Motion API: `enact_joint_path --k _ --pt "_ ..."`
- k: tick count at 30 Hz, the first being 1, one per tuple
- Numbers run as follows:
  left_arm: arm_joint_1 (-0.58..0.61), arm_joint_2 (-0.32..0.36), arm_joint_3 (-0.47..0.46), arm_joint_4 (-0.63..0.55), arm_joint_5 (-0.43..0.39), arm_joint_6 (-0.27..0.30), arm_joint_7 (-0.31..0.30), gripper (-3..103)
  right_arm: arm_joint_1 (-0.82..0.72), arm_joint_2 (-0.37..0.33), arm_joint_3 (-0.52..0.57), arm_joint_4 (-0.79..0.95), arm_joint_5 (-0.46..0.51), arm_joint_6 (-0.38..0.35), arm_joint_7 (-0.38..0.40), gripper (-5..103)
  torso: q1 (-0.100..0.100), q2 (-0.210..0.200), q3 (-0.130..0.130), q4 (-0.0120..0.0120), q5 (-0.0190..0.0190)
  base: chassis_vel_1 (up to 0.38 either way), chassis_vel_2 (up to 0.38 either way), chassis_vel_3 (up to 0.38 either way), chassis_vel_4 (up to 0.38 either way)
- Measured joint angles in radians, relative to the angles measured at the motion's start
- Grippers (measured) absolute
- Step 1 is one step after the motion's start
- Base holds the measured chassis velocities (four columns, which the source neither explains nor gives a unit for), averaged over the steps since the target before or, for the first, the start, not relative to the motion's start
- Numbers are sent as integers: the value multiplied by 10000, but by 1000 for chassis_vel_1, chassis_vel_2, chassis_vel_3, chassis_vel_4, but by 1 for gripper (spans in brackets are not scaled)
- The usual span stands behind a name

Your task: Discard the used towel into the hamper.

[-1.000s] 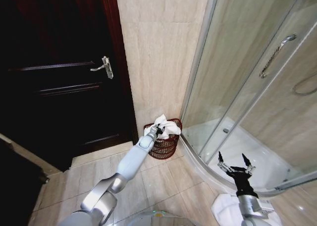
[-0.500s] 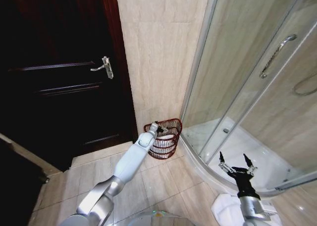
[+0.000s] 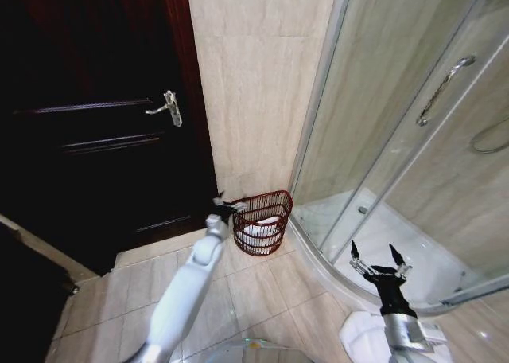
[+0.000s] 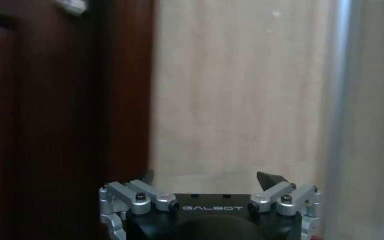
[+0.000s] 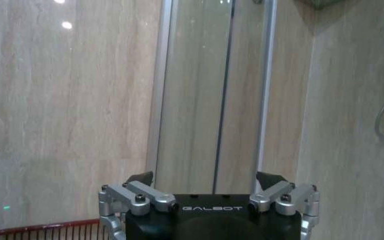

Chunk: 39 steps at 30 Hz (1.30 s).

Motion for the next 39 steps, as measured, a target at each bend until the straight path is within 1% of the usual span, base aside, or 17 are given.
enact_joint_path --k 1,4,5,7,8,11,13,15,17,19,21,23,25,27,33,39 --pt "0 0 0 0 0 0 0 100 0 0 0 0 0 0 0 100 0 0 0 0 0 0 0 0 0" --pt "1146 -46 -1156 -713 178 -401 69 100 5 47 -94 -137 3 -16 -35 100 0 0 0 0 0 0 0 0 0" --pt "1146 -46 -1156 -713 178 -401 69 100 5 47 -94 -137 3 -16 -35 100 0 0 0 0 0 0 0 0 0" --pt "1923 28 -1786 -1199 155 -567 117 100 -91 63 -165 -154 -12 33 -58 100 0 0 0 1 1 0 0 0 0" --pt "1923 28 -1786 -1199 155 -567 117 100 -91 63 -165 -154 -12 33 -58 100 0 0 0 1 1 0 0 0 0" --pt "2849 128 -2403 -1702 -54 -870 271 100 -170 62 -186 -180 -14 80 -87 100 0 1 0 1 1 0 0 0 0" --pt "3041 150 -2465 -1783 -113 -967 306 100 -171 60 -183 -203 -14 99 -87 100 0 1 0 1 2 0 0 0 0" --pt "3592 134 -2562 -2039 -264 -1227 367 100 -183 53 -171 -240 -6 143 -92 100 0 1 0 0 0 0 0 0 0" --pt "3934 120 -2567 -2182 -354 -1332 411 100 -215 32 -164 -254 43 172 -106 100 0 1 0 1 1 0 0 0 0" --pt "4047 120 -2564 -2223 -384 -1387 414 100 -232 24 -158 -257 61 192 -127 100 0 1 0 0 1 0 0 0 0" --pt "4368 143 -2620 -2257 -404 -1623 417 100 -317 5 -136 -222 90 219 -219 100 0 1 1 -1 1 0 0 0 0" --pt "4426 154 -2656 -2257 -404 -1690 417 100 -336 4 -136 -197 91 222 -230 100 0 0 1 -1 0 0 0 0 0" --pt "4652 197 -2777 -2188 -381 -1973 415 100 -387 6 -146 -102 83 257 -227 100 0 0 1 -1 1 0 0 0 0" --pt "4754 197 -2794 -2172 -355 -2066 409 100 -389 16 -152 -84 68 290 -196 100 1 0 1 -1 0 0 0 0 0" --pt "4902 131 -2677 -2352 -375 -2102 393 100 -413 -1 -144 -77 52 372 -116 100 3 -1 2 -1 1 12 -18 -18 13" --pt "4764 55 -2531 -2404 -316 -2033 404 100 -521 -65 -58 -58 47 575 -38 100 0 0 1 0 3 80 -93 -83 89"
